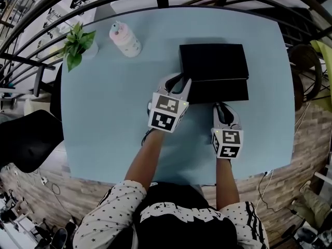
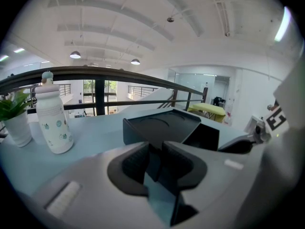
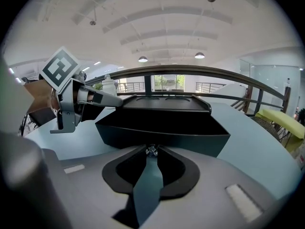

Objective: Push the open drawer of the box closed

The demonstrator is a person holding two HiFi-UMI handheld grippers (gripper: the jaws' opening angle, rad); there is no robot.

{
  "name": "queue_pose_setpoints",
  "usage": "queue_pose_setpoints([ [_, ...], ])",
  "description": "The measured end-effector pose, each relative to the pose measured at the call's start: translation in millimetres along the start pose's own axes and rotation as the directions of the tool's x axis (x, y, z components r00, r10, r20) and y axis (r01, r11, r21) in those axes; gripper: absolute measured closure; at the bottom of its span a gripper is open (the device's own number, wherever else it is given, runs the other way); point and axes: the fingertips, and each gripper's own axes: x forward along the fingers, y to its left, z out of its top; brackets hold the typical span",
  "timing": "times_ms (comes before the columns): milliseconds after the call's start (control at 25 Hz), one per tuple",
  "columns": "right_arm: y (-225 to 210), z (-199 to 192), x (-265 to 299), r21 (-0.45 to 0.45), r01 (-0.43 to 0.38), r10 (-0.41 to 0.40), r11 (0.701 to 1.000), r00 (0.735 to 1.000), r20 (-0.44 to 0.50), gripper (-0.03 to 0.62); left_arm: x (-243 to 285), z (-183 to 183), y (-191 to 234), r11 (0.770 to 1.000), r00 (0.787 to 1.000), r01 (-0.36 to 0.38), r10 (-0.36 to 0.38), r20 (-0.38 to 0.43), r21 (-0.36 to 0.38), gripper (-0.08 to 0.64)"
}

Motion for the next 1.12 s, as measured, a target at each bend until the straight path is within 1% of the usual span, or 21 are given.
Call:
queue_pose_setpoints([
  [280, -2, 5, 7, -0.018, -0.004, 0.004, 1.0, 1.0, -0.01, 0.512, 1, 0, 1, 1.0, 1.0, -0.004, 0.004, -0.002, 0.001, 0.56],
  [720, -3, 11, 16, -0.038, 0.005, -0.006, 0.999, 1.0, -0.009, 0.512, 0, -1, 0, 1.0, 1.0, 0.01, -0.01, -0.013, -0.003, 0.56],
  [1120, -4, 16, 23, -0.051, 0.011, -0.012, 0.999, 1.0, -0.011, 0.512, -1, 0, 0, 1.0, 1.0, 0.016, -0.016, -0.019, 0.009, 0.56],
])
